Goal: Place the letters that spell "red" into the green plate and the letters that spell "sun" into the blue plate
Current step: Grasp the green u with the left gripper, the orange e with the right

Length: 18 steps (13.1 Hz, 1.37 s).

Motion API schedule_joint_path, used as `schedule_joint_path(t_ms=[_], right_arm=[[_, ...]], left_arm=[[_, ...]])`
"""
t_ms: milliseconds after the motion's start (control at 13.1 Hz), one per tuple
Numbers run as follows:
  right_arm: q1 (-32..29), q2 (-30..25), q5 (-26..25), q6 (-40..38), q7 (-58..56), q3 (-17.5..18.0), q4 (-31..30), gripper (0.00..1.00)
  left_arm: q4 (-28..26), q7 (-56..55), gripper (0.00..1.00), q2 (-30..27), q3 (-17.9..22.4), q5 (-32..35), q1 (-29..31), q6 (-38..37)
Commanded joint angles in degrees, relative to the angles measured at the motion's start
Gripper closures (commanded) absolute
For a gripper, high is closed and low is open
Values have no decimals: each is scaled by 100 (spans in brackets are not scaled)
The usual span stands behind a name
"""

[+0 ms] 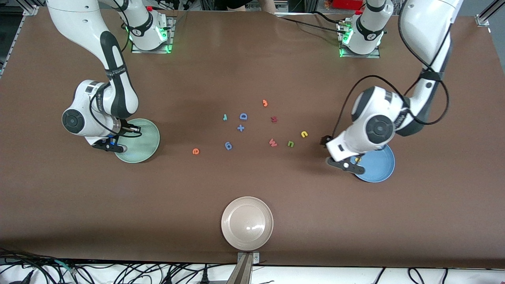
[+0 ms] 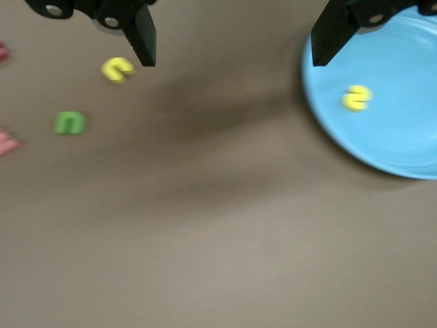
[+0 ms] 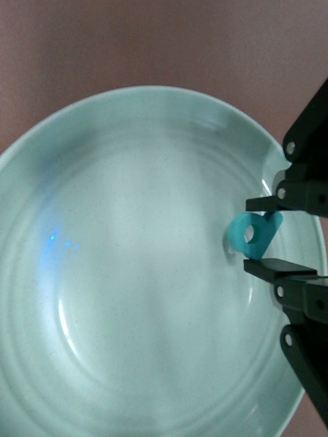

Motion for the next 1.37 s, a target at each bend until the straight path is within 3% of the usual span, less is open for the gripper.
schedule_joint_path(t_ms=[0, 76, 228, 532, 913, 1293], right_arm=[[-39, -94, 127, 42, -181, 7, -77, 26], [-39, -94, 127, 33, -181, 7, -77, 12], [-31, -129, 127, -2, -155, 16, -25, 3], [40, -217, 127, -484, 205, 51, 607, 3], [469, -112, 127, -486, 1126, 226, 1389, 3], [497, 512, 135, -110, 2479, 999, 2050, 3]], left_arm=[[-72, -323, 0, 39, -2, 194, -464, 316], [-72, -577, 0, 135, 16, 194, -736, 422], [-72, -825, 0, 320, 16, 194, -923, 773], [-89, -887, 0, 707, 33, 255, -1073, 1214], [-80, -1695, 0, 1042, 16, 993, -1249, 1574], [-107, -1792, 3, 1112, 16, 994, -1319, 1574]])
